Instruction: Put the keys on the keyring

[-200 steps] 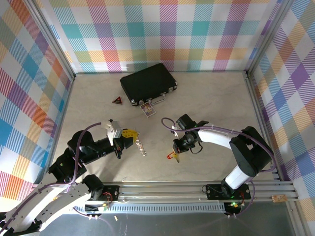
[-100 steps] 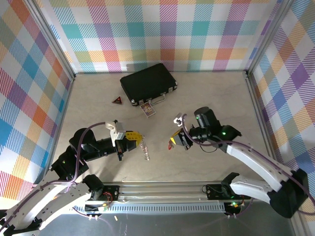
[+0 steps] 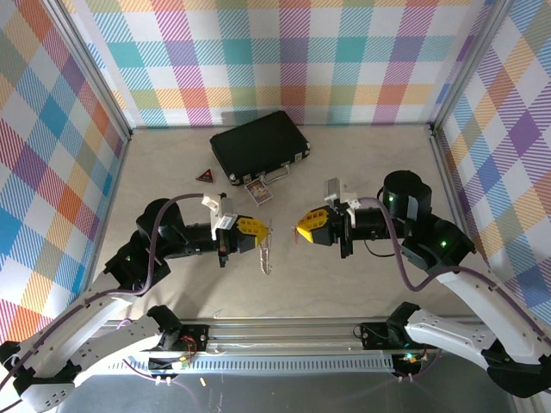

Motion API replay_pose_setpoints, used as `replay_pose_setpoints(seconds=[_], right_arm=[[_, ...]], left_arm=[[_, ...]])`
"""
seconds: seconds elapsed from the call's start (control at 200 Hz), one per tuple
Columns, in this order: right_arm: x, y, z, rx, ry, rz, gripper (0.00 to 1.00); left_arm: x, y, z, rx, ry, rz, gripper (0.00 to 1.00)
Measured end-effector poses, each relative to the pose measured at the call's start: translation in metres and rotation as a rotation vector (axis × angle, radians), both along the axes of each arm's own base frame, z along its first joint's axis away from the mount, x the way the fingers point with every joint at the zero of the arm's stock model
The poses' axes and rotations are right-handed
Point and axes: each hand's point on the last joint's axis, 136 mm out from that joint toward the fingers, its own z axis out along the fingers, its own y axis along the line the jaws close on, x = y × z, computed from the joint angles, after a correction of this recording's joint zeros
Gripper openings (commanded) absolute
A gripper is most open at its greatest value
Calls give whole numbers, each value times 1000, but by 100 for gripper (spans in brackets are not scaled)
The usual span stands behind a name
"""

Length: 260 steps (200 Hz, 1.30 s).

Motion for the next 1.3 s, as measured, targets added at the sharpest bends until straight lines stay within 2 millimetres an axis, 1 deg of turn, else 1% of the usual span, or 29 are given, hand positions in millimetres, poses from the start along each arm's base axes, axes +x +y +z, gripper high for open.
replay_pose_setpoints(seconds=[0.08,0.175,0.245,0.525,0.615,0.74,0.975,1.3], right_arm=[[-4,0,6,10,-10,16,0],[-9,0,7,13,-16,26,0],[-10,0,7,13,-21,24,0],[-8,0,2,-12,-34,-2,0],[-9,2,2,-13,-41,-4,0],[-10,4,7,3,-66,-8,0],[-6,8,15,31,-108,-40,0],[0,10,14,34,-123,-76,0]], left_arm=[[0,-5,8,-14,-12,-30,0],[0,-12,19,-38,-32,-64,0],[0,-16,24,-55,-37,-86,0],[-6,-18,36,-102,-57,-131,0],[-7,-18,37,-107,-54,-136,0],[-5,-20,39,-113,-55,-136,0],[-5,-19,40,-120,-46,-136,0],[-6,-19,43,-128,-53,-136,0]])
